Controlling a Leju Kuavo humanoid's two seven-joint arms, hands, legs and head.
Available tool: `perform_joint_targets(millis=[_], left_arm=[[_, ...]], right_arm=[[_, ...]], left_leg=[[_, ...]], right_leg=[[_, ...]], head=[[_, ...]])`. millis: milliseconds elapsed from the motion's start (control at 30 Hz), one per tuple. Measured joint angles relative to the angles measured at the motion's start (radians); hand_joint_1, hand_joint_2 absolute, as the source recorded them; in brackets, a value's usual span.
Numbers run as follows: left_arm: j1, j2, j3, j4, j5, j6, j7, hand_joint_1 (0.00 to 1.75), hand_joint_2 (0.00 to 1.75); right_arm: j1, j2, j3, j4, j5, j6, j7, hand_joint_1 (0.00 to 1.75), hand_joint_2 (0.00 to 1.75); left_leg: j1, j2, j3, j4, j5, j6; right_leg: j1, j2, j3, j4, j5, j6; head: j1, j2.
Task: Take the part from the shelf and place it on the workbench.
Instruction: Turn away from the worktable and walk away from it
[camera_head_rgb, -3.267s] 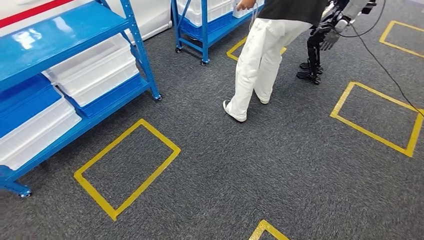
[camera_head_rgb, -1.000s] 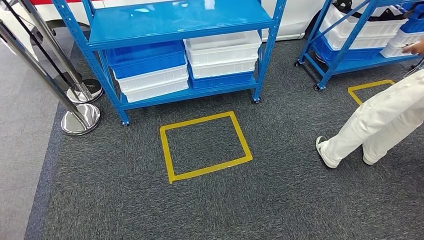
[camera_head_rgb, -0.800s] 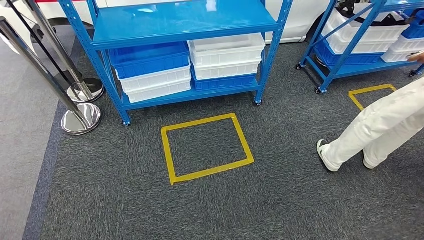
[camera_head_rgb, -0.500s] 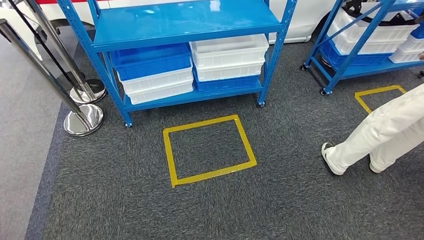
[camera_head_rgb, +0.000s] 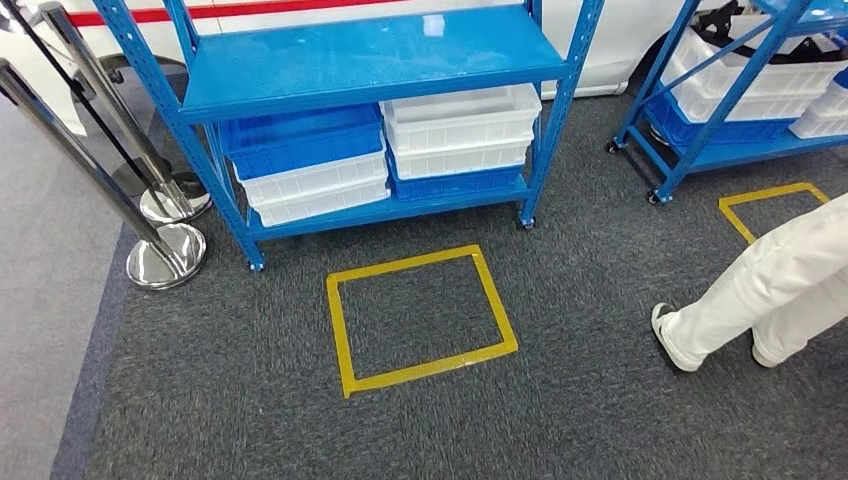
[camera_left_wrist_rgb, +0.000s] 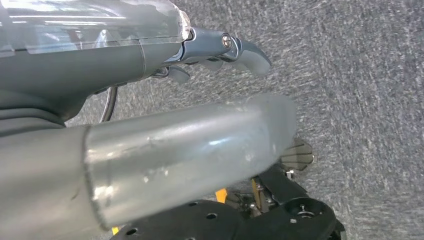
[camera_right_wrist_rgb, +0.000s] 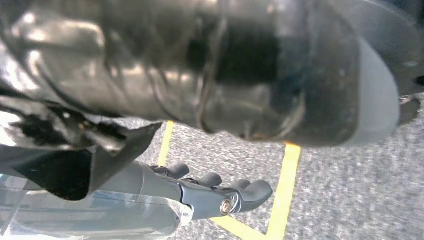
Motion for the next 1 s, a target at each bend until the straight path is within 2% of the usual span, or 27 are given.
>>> perform_joint_targets(millis=[67, 133, 200, 267, 300, 333, 367, 433, 500, 567, 633, 700, 767, 800, 833, 867, 900, 933, 1000], left_arm=[[-0.001, 0.000, 0.000, 0.000, 0.000, 0.000, 0.000, 0.00, 0.00], [0.001, 0.000, 0.000, 0.000, 0.000, 0.000, 0.000, 0.00, 0.00], [0.001, -0.001, 0.000, 0.000, 0.000, 0.001, 0.000, 0.00, 0.00], [-0.001, -0.001, 0.000, 0.000, 0.000, 0.001, 0.000, 0.00, 0.00], [0.000, -0.001, 0.000, 0.000, 0.000, 0.001, 0.000, 0.00, 0.00], [0.001, -0.001, 0.000, 0.000, 0.000, 0.001, 0.000, 0.00, 0.00], [0.002, -0.001, 0.000, 0.000, 0.000, 0.001, 0.000, 0.00, 0.00], [0.002, -0.003, 0.000, 0.000, 0.000, 0.001, 0.000, 0.00, 0.00], [-0.001, -0.005, 0.000, 0.000, 0.000, 0.001, 0.000, 0.00, 0.00], [-0.003, -0.006, 0.000, 0.000, 0.000, 0.001, 0.001, 0.00, 0.00], [-0.004, -0.006, 0.000, 0.000, 0.000, 0.002, 0.002, 0.00, 0.00], [-0.006, -0.006, 0.000, 0.000, 0.000, 0.002, 0.003, 0.00, 0.00], [-0.007, -0.006, 0.000, 0.000, 0.001, 0.002, 0.004, 0.00, 0.00], [-0.006, -0.006, 0.000, 0.000, 0.001, 0.002, 0.005, 0.00, 0.00], [-0.004, -0.006, 0.000, 0.000, 0.001, 0.002, 0.006, 0.00, 0.00], [-0.003, -0.006, 0.000, 0.000, 0.001, 0.002, 0.007, 0.00, 0.00], [-0.002, -0.006, 0.000, 0.000, 0.001, 0.002, 0.007, 0.00, 0.00], [0.000, -0.006, 0.000, 0.000, 0.001, 0.002, 0.008, 0.00, 0.00], [0.001, -0.006, 0.000, 0.000, 0.002, 0.002, 0.008, 0.00, 0.00]], right_arm=[[-0.001, 0.000, 0.000, 0.000, 0.000, 0.000, 0.000, 0.00, 0.00], [-0.001, 0.000, 0.000, 0.000, 0.002, 0.000, 0.000, 0.00, 0.00], [-0.005, 0.000, 0.000, 0.000, 0.008, 0.000, -0.001, 0.00, 0.00], [-0.009, 0.000, -0.001, 0.000, 0.015, 0.000, -0.002, 0.00, 0.00], [-0.009, 0.000, -0.001, 0.000, 0.016, 0.000, -0.002, 0.00, 0.00], [-0.008, 0.000, -0.001, 0.001, 0.017, 0.000, -0.002, 0.00, 0.00], [-0.007, 0.000, -0.002, 0.002, 0.018, 0.001, -0.003, 0.00, 0.00], [-0.004, -0.001, -0.006, 0.003, 0.020, 0.001, -0.004, 0.00, 0.00], [-0.006, -0.001, -0.011, 0.006, 0.022, 0.001, -0.005, 0.00, 0.00], [-0.008, -0.001, -0.014, 0.008, 0.025, 0.001, -0.006, 0.00, 0.00], [-0.008, 0.000, -0.016, 0.009, 0.027, 0.001, -0.007, 0.00, 0.00], [-0.010, 0.000, -0.017, 0.011, 0.029, 0.001, -0.008, 0.00, 0.00], [-0.013, 0.000, -0.018, 0.014, 0.030, 0.004, -0.008, 0.00, 0.00], [-0.014, 0.000, -0.018, 0.016, 0.030, 0.005, -0.009, 0.00, 0.00], [-0.014, 0.000, -0.019, 0.017, 0.030, 0.007, -0.009, 0.00, 0.00], [-0.014, 0.000, -0.019, 0.019, 0.030, 0.008, -0.009, 0.00, 0.00], [-0.014, 0.000, -0.020, 0.020, 0.030, 0.008, -0.010, 0.00, 0.00], [-0.014, 0.000, -0.021, 0.021, 0.031, 0.009, -0.011, 0.00, 0.00], [-0.018, 0.000, -0.023, 0.024, 0.032, 0.011, -0.014, 0.00, 0.00]], left_leg=[[0.000, 0.000, 0.002, 0.001, 0.002, 0.003], [0.001, -0.003, 0.010, -0.005, 0.008, 0.012], [0.004, -0.006, 0.031, -0.015, 0.007, 0.032], [0.006, -0.008, 0.054, -0.021, -0.008, 0.042], [0.006, -0.010, 0.062, -0.021, -0.016, 0.042], [0.005, -0.012, 0.074, -0.021, -0.025, 0.041], [0.005, -0.013, 0.088, -0.021, -0.035, 0.039], [0.004, -0.015, 0.113, -0.022, -0.056, 0.035], [0.003, -0.017, 0.124, -0.027, -0.072, 0.026], [0.001, -0.017, 0.134, -0.027, -0.069, 0.014], [0.001, -0.015, 0.128, 0.011, -0.060, 0.004], [0.004, -0.013, 0.074, 0.107, -0.078, -0.005], [0.007, -0.012, -0.002, 0.210, -0.130, -0.013], [0.010, -0.012, -0.030, 0.234, -0.149, -0.017], [0.011, -0.012, -0.046, 0.230, -0.149, -0.021], [0.012, -0.012, -0.046, 0.195, -0.125, -0.023], [0.012, -0.011, -0.037, 0.138, -0.080, -0.022], [0.011, -0.009, -0.025, 0.080, -0.031, -0.018], [0.006, -0.006, -0.008, 0.008, 0.019, -0.004]], right_leg=[[0.000, 0.000, 0.000, 0.000, -0.002, 0.002], [0.000, -0.001, 0.006, 0.007, -0.003, 0.009], [-0.002, 0.000, -0.045, 0.114, -0.040, 0.023], [-0.005, 0.001, -0.141, 0.258, -0.095, 0.033], [-0.004, 0.001, -0.171, 0.283, -0.103, 0.033], [-0.004, 0.002, -0.186, 0.275, -0.091, 0.032], [-0.003, 0.002, -0.185, 0.237, -0.058, 0.028], [0.004, 0.003, -0.167, 0.119, 0.042, 0.013], [0.013, 0.005, -0.158, 0.051, 0.098, -0.002], [0.014, 0.006, -0.148, 0.032, 0.101, -0.011], [0.008, 0.006, -0.122, 0.012, 0.100, -0.021], [0.003, 0.004, -0.094, -0.003, 0.091, -0.030], [0.002, 0.004, -0.074, -0.006, 0.075, -0.034], [0.001, 0.005, -0.064, -0.006, 0.066, -0.033], [0.001, 0.006, -0.051, -0.006, 0.056, -0.032], [0.000, 0.006, -0.037, -0.006, 0.045, -0.029], [-0.001, 0.006, -0.022, -0.006, 0.035, -0.026], [-0.001, 0.006, -0.009, -0.005, 0.024, -0.022], [0.000, 0.006, 0.005, -0.004, 0.006, -0.009]], head=[[0.000, 0.000], [0.000, 0.000], [0.000, 0.000], [0.000, 0.000], [0.000, 0.000], [0.000, 0.000], [0.000, 0.000], [0.000, 0.000], [0.001, 0.000], [0.002, 0.000], [0.002, 0.000], [0.001, 0.000], [0.001, 0.000], [0.001, 0.000], [0.001, 0.000], [0.001, 0.000], [0.001, 0.000], [0.001, 0.000], [0.001, 0.000]])
